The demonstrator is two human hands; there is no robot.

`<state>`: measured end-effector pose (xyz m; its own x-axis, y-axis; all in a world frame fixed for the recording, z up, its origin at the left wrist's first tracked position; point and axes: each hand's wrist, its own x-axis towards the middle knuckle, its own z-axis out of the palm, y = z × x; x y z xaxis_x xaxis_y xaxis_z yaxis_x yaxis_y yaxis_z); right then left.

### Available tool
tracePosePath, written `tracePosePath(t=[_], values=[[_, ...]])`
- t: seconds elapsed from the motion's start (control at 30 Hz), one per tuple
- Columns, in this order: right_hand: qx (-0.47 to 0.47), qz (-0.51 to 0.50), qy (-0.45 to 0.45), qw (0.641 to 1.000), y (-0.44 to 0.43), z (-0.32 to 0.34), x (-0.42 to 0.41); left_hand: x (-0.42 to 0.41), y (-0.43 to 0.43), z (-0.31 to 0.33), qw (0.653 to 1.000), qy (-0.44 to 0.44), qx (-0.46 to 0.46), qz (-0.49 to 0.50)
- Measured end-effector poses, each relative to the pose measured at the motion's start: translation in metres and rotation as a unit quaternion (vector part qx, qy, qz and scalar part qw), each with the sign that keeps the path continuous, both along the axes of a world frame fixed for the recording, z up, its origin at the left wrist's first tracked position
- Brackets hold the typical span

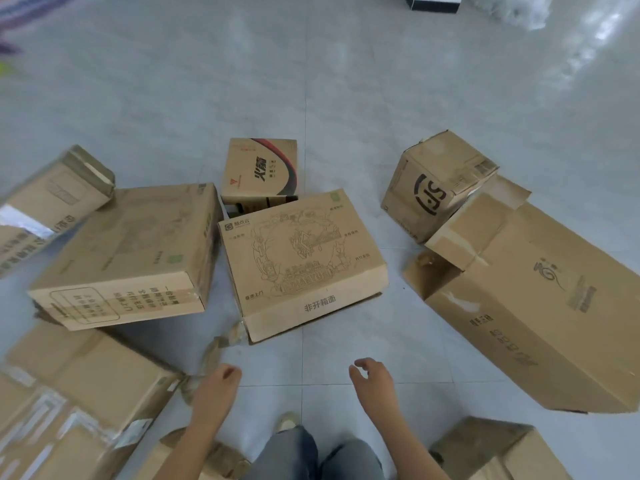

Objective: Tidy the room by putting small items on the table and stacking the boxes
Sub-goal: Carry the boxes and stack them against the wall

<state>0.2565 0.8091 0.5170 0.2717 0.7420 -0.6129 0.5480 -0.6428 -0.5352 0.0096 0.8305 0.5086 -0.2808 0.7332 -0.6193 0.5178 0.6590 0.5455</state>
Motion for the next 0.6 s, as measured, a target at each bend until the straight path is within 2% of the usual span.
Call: tracePosePath(t=[0.1, 0.17, 0.37, 0.53, 0.6], values=[[0.003, 0.012, 0.017, 1.000, 0.041, -0.050, -0.004, 0.008, 0.043, -0.040, 0.999, 0.037, 0.031, -0.019], [0.007, 0.033, 0.020, 0.999, 0.070, -0.098, -0.006, 0.011, 0.074, -0.084, 0.998, 0.041, 0.046, 0.007], [0.003, 0.019, 0.028, 0.999, 0.142, -0.282, -0.008, 0.009, 0.149, -0.260, 0.991, 0.047, 0.070, 0.106], [-0.035, 0.005, 0.057, 0.998, 0.165, -0.416, -0.012, 0.010, 0.176, -0.380, 0.978, 0.132, 0.019, 0.159], [-0.045, -0.004, 0.069, 0.997, 0.169, -0.449, -0.013, 0.012, 0.178, -0.407, 0.970, 0.113, 0.014, 0.215]])
